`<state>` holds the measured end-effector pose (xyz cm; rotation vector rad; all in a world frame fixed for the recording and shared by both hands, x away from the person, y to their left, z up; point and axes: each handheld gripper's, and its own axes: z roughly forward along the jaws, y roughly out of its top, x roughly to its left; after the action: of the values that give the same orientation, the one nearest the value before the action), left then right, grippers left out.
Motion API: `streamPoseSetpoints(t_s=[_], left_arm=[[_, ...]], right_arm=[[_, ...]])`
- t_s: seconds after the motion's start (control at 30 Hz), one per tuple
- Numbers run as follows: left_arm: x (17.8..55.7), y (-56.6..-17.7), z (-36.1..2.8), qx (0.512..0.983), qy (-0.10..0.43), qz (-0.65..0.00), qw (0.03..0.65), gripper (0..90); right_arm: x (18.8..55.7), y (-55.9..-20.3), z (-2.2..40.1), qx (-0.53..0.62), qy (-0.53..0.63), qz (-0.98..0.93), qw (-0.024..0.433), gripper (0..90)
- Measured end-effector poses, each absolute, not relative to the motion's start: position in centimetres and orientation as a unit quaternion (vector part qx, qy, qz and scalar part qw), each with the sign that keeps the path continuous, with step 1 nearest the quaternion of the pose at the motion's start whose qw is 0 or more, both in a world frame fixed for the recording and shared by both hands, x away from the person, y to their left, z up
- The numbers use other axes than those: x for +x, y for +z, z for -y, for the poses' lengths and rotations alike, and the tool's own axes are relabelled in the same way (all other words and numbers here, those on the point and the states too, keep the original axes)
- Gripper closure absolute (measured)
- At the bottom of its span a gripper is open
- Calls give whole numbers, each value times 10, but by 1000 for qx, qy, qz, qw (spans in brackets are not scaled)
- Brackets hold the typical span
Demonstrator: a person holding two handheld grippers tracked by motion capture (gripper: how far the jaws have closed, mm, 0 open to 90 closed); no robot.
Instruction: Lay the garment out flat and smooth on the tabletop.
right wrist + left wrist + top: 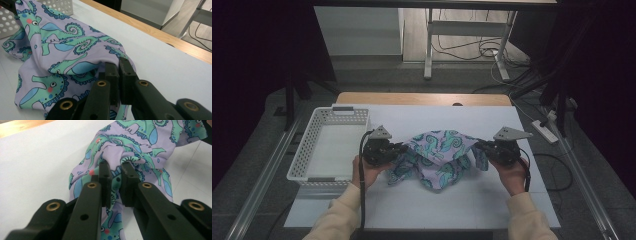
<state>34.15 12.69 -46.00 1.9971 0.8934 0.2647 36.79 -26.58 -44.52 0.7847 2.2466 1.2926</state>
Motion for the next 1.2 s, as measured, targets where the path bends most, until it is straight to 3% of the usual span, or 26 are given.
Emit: streamPoseSetpoints(t_s=[0.67,1.2], left_arm=[[379,-424,-125,802,123,-370,452,804],[411,-434,-118,812,108,-390,421,803]], right_arm=[[374,-425,284,310,484,-782,243,865],[396,-434,279,328,451,-796,236,865]])
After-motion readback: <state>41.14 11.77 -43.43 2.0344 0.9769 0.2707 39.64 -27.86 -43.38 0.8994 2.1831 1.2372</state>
